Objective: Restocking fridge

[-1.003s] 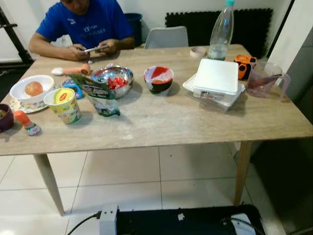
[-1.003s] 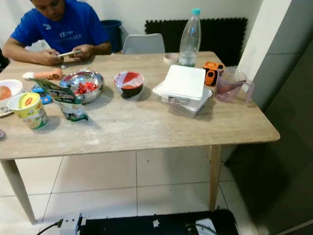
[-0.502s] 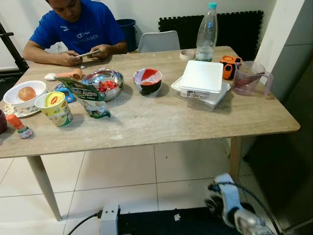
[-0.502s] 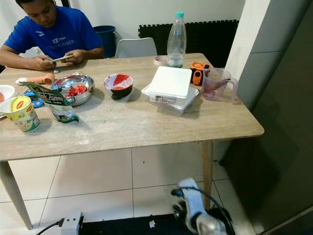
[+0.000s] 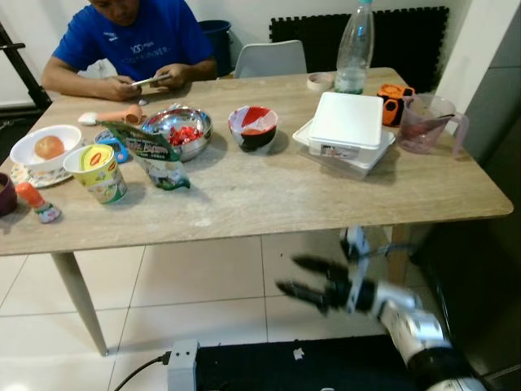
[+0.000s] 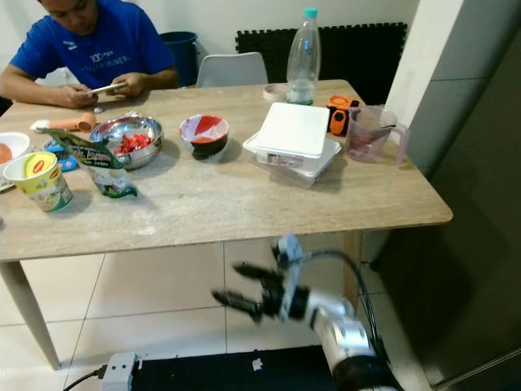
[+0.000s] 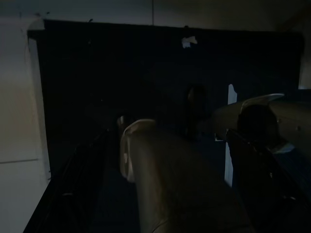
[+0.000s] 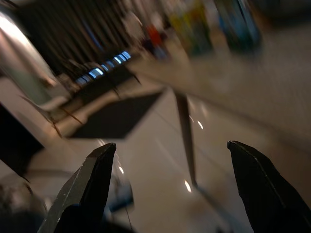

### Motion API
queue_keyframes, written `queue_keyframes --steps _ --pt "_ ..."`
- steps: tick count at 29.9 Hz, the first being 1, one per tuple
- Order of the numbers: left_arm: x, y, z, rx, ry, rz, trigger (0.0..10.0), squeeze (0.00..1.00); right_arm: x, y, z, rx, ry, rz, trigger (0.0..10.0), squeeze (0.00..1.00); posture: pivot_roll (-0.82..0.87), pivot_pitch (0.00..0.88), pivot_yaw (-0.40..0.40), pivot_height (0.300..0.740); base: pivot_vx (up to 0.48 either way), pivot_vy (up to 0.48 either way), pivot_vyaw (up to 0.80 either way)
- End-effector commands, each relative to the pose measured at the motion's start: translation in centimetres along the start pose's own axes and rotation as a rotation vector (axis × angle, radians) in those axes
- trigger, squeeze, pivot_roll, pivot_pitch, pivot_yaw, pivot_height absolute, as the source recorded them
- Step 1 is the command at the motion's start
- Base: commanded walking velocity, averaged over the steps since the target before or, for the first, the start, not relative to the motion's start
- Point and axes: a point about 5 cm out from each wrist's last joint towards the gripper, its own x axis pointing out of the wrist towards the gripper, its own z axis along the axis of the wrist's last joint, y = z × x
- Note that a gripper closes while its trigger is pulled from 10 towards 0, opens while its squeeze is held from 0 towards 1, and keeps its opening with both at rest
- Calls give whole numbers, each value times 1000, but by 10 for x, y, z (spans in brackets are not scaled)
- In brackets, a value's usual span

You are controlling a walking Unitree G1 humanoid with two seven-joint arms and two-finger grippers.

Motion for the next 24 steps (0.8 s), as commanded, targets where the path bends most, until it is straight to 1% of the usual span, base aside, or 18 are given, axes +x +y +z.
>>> queue_keyframes --steps 1,2,3,5,6,7,9,10,11,12,13,14,16,17,18,19,20,24 --pt "-2 2 -7 -5 14 5 10000 0 3 2 9 -1 -44 27 10000 1000 -18 101 5 740 0 0 0" --pt "-4 3 -10 -6 19 6 10000 0 15 0 28 -38 -106 35 10000 1000 -16 110 0 740 0 0 0" --pt "-4 3 -12 -7 21 5 10000 0 20 -2 37 -67 -125 23 10000 1000 -14 117 -4 740 0 0 0" --pt "-5 3 -13 -8 22 5 10000 0 22 -3 42 -83 -136 18 10000 1000 -13 118 -6 740 0 0 0" --pt "-5 4 -15 -10 25 5 10000 0 25 -7 49 -100 -150 -32 10000 1000 -12 124 -9 740 0 0 0" --pt "-5 4 -15 -10 25 5 10000 0 25 -7 49 -100 -150 -32 10000 1000 -12 124 -9 740 0 0 0" --pt "-6 3 -18 -14 31 4 10000 0 30 -24 67 -218 -145 -239 10000 1000 -10 139 -14 740 0 0 0" --pt "-6 3 -18 -14 31 4 10000 0 30 -24 67 -218 -145 -239 10000 1000 -10 139 -14 740 0 0 0" --pt "-7 3 -20 -14 33 3 10000 0 31 -30 74 -302 -110 -327 10000 239 -8 148 -16 740 0 0 0" --pt "-7 3 -20 -14 33 3 10000 0 31 -30 74 -302 -110 -327 10000 239 -8 148 -16 740 0 0 0" --pt "-7 3 -22 -15 35 1 10000 0 31 -35 80 -379 -78 -394 10000 0 -7 154 -17 740 0 0 0" --pt "-8 4 -24 -15 39 2 10000 0 30 -40 84 -456 -46 -450 10000 0 -5 165 -19 740 0 0 0" --pt "-9 5 -26 -16 43 3 10000 0 27 -47 94 -555 -20 -543 10000 0 0 181 -21 740 0 0 0" --pt "-9 5 -26 -16 43 3 10000 0 27 -47 94 -555 -20 -543 10000 0 0 181 -21 740 0 0 0" --pt "-9 5 -27 -16 42 3 10000 0 26 -49 99 -590 -14 -579 10000 0 2 189 -21 740 0 0 0" --pt "-10 6 -27 -18 40 3 10000 0 24 -52 105 -676 15 -620 10000 0 6 203 -22 740 0 0 0" --pt "-10 6 -27 -18 40 3 10000 0 24 -52 105 -676 15 -620 10000 0 6 203 -22 740 0 0 0" --pt "-11 8 -28 -17 36 2 10000 0 24 -52 125 -934 73 -674 10000 0 9 219 -21 740 0 0 0"
